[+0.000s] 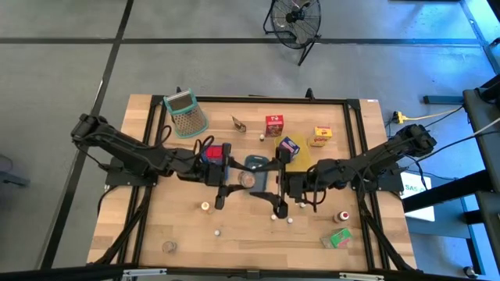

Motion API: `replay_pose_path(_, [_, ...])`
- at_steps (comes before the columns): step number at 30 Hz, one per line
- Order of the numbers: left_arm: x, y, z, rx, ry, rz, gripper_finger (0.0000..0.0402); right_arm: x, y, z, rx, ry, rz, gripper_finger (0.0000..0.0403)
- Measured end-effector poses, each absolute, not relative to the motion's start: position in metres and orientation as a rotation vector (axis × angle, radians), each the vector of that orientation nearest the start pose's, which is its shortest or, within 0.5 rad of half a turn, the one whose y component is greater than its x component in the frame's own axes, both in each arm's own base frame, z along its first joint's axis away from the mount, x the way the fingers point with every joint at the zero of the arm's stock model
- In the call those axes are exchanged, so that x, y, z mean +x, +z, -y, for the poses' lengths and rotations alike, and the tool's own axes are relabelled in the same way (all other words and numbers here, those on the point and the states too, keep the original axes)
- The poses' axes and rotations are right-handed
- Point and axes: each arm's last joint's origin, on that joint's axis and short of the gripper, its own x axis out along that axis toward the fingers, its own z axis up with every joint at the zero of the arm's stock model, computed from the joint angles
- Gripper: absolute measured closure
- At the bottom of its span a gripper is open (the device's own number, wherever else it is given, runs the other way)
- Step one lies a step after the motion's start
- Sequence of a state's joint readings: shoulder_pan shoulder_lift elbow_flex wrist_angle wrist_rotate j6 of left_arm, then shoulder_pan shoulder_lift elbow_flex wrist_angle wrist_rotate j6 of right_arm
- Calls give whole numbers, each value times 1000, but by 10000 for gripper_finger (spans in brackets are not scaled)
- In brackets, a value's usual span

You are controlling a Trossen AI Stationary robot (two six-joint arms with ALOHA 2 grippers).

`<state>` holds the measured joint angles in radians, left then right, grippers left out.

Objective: Pick & Place Kitchen Items
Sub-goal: Put the right brown seasoning bottle into the blue bin

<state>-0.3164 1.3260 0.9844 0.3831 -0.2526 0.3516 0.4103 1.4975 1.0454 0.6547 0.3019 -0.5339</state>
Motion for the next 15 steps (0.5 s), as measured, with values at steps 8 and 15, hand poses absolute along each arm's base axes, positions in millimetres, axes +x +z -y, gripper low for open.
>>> replay_pose_path(8, [297, 334, 90, 335, -53, 78, 212, 319, 333, -122, -430, 63, 210, 107])
replay_pose_path(15, [298, 335, 90, 341, -53, 90, 212, 321, 330, -116, -423, 100, 198, 126])
